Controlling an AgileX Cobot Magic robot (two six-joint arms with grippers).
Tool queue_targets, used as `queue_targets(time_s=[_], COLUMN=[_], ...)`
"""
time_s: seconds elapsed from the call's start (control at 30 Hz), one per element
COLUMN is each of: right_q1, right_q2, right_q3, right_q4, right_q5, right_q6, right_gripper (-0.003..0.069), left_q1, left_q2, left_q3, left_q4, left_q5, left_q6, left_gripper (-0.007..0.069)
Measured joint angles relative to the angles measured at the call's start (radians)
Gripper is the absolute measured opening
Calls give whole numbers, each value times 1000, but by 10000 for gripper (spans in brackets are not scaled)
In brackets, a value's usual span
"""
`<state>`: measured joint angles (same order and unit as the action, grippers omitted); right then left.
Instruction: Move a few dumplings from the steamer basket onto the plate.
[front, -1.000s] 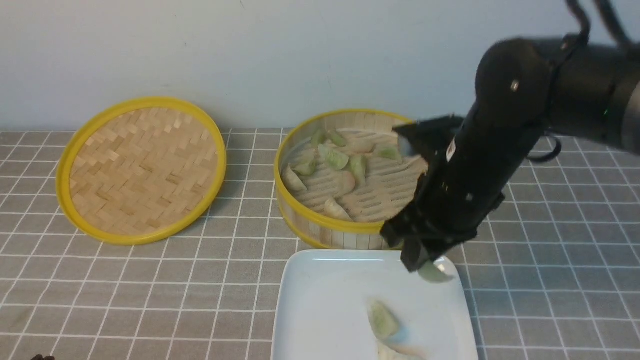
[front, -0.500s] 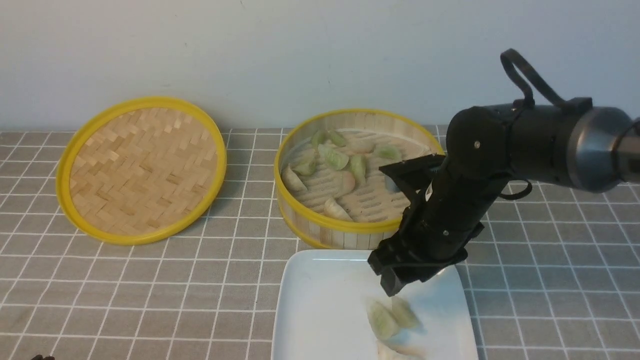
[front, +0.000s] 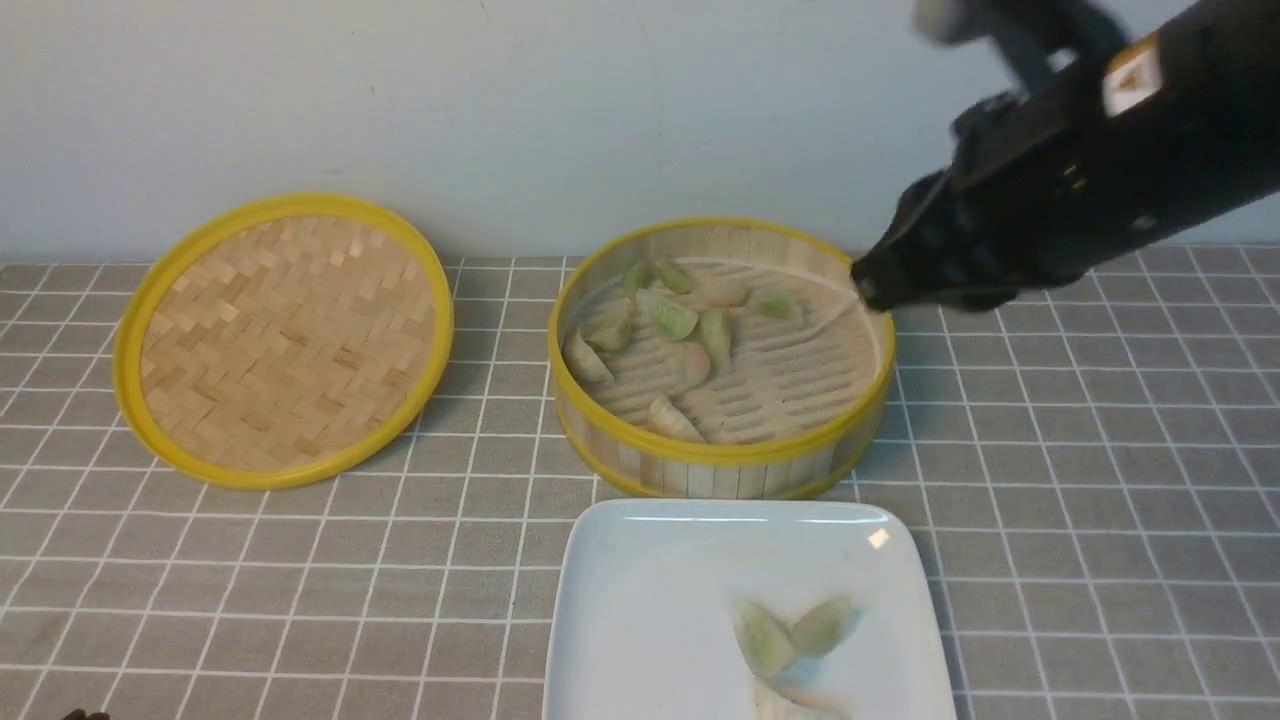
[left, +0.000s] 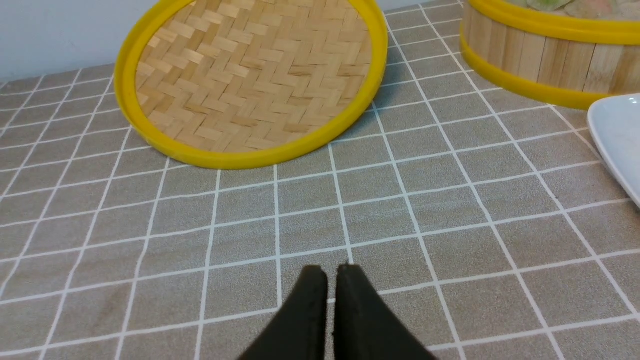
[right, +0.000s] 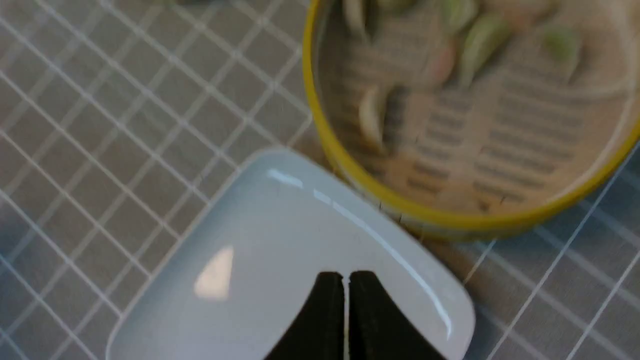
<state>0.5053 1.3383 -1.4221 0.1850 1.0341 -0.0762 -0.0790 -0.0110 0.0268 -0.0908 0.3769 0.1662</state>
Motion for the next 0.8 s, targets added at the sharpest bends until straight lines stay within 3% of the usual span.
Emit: queue_targets(time_s=[0.27,0.6,0.8], right_q1=[0,0,0], right_q2=[-432,-931,-1023], right_q3=[261,817,934], right_q4=[-8,-8,-8], right_q5=[-347,-950,-1045], right_q6=[33,76,76], right_gripper=[-12,-13,-13], left_q1=[0,0,0], left_q2=[0,0,0], left_q3=[0,0,0], left_q4=[0,0,0], left_q5=[0,0,0], left_q6=[0,0,0], left_gripper=[9,9,9])
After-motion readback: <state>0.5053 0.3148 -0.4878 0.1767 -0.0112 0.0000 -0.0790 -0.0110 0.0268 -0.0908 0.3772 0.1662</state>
